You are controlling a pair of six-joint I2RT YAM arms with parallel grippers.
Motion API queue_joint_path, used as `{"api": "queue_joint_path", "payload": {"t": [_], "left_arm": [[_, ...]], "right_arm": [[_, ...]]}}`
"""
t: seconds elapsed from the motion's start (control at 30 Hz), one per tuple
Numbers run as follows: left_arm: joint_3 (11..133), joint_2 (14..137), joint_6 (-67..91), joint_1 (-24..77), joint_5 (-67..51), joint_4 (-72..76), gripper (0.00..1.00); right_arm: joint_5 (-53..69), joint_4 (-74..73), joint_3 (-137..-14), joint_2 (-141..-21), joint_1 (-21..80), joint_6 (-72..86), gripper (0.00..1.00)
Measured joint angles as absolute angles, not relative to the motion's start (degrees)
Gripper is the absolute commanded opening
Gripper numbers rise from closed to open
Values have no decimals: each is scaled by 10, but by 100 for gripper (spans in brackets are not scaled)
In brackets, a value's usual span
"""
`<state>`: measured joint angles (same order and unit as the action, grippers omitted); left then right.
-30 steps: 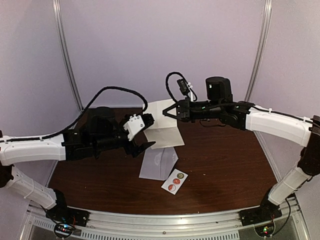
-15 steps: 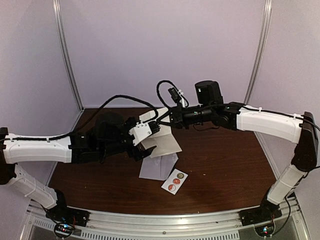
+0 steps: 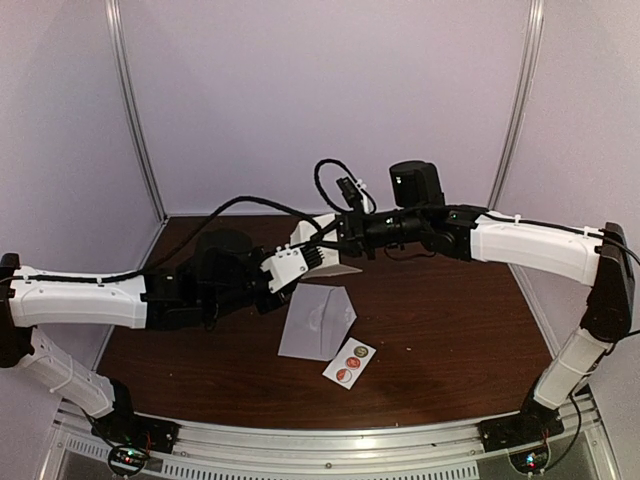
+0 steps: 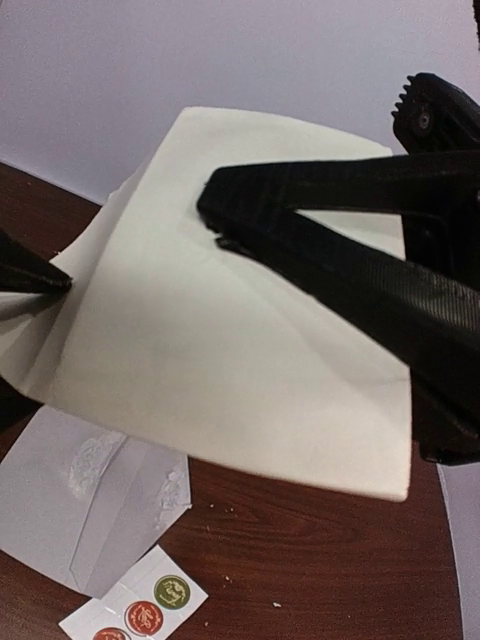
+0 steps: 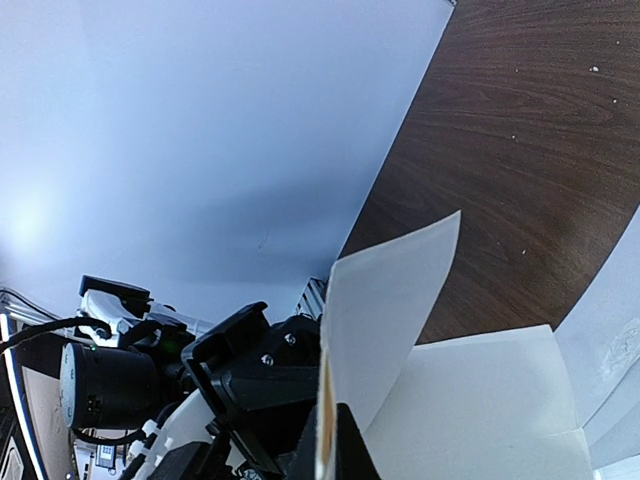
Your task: Place the letter into the envelope and seal it
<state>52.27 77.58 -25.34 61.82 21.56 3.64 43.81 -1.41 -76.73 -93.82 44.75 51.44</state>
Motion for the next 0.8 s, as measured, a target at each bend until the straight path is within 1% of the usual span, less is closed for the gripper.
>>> {"api": "queue_joint_path", "payload": {"t": [0.07,0.17,0.37,0.47,0.5,0.57,0.8], "left_arm": [[523,776,-255,619,218,37,18],[523,776,-258,620,219,38,14],[522,776,-263,623,222,38,1],[522,776,-266,624,224,37,0],[522,776,-267,625,225,36,0],[522,776,-267,625,228,36,0],[522,773,-262,626,231,36,0]], "right_arm": [[438,-6,-766,-938,448,522,0],[437,4,-764,-938,448,532,0],[434,26,-751,-938,448,554,0],[432,35,-744,-939,448,564,0],[432,37,-743,-939,448,568,2],[430,40,-742,-939,448,572,11],[404,38,-726,-933,437,559,57]]}}
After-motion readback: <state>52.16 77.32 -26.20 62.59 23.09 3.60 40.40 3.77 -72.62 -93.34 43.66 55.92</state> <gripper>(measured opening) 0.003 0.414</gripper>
